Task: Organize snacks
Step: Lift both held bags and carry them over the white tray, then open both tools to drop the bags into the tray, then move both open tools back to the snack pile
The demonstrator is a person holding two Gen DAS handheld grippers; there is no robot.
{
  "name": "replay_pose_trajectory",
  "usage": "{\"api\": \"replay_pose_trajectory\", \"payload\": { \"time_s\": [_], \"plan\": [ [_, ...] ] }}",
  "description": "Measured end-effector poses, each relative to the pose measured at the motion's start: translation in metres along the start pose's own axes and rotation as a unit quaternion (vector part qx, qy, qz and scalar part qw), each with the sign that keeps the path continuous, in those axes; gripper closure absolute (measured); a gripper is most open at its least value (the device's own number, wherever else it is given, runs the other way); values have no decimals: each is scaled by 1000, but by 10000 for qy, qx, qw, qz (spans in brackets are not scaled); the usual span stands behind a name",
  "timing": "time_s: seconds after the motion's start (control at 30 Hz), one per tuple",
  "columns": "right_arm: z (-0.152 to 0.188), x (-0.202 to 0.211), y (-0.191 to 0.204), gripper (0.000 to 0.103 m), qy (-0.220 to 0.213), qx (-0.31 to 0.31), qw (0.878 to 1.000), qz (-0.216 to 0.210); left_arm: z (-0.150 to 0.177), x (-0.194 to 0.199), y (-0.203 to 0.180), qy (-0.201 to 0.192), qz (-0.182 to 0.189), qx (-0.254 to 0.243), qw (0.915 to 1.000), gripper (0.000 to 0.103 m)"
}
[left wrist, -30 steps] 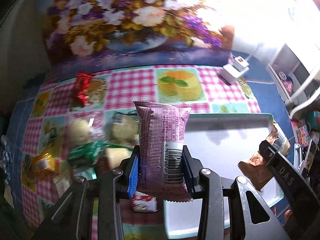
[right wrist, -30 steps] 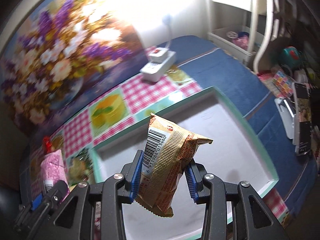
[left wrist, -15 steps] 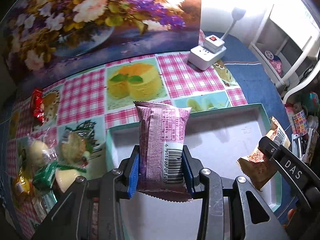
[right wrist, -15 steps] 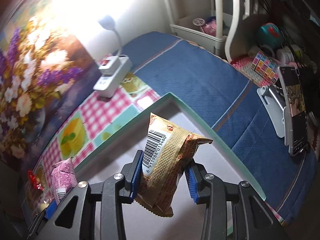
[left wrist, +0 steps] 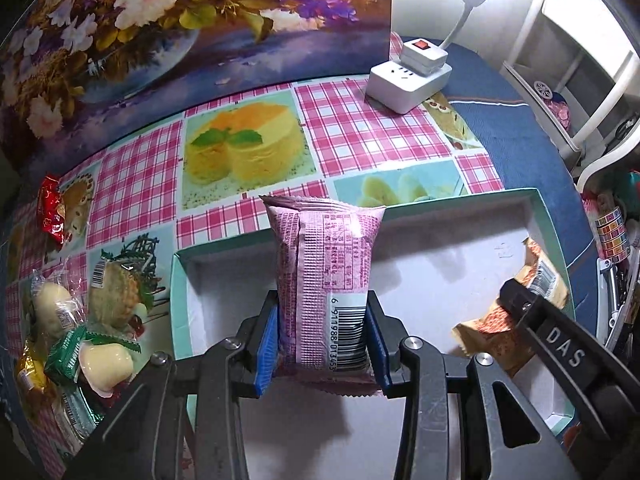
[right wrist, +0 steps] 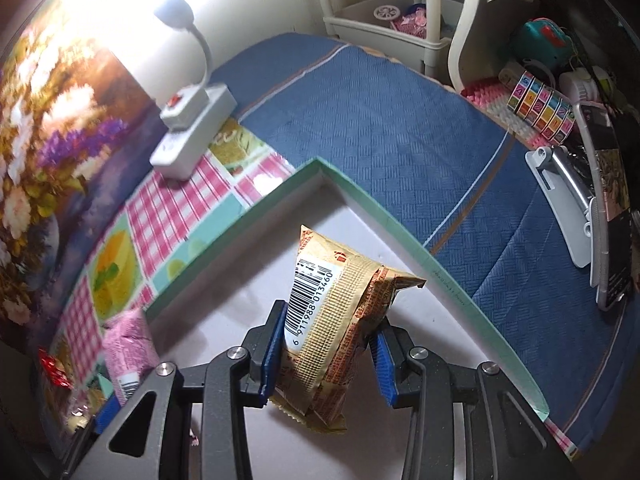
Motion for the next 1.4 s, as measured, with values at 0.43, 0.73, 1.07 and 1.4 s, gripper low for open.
{"api": "replay_pose_trajectory", "payload": {
  "time_s": [0.43,0.73,1.07,1.4],
  "plan": [
    [3,-2,-3,60,135,-22,9999,-41,-2,13,11,-85,-100,214,9997,30],
    [-2,11,5,36,34,98,9999,-133,3,26,48,-134,-136,862,9961,16],
    [3,32,21,8,-184,309,9990,-254,28,40,119,-307,-516,1766,9824,6],
    [27,50,56,0,-246,648,9953,-681,56,69,191,-853,-1147,2304,9626,0]
  ]
}}
Point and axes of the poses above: each gripper's, at about its wrist camera, not at the fingertips, and x roughly against the way its jaws point, y to its left, z to its underside, the point moved 6 cm from there along -x, roughly the way its jaws point, and after that the axes turned 11 degrees about -z, right-handed, at the moved point
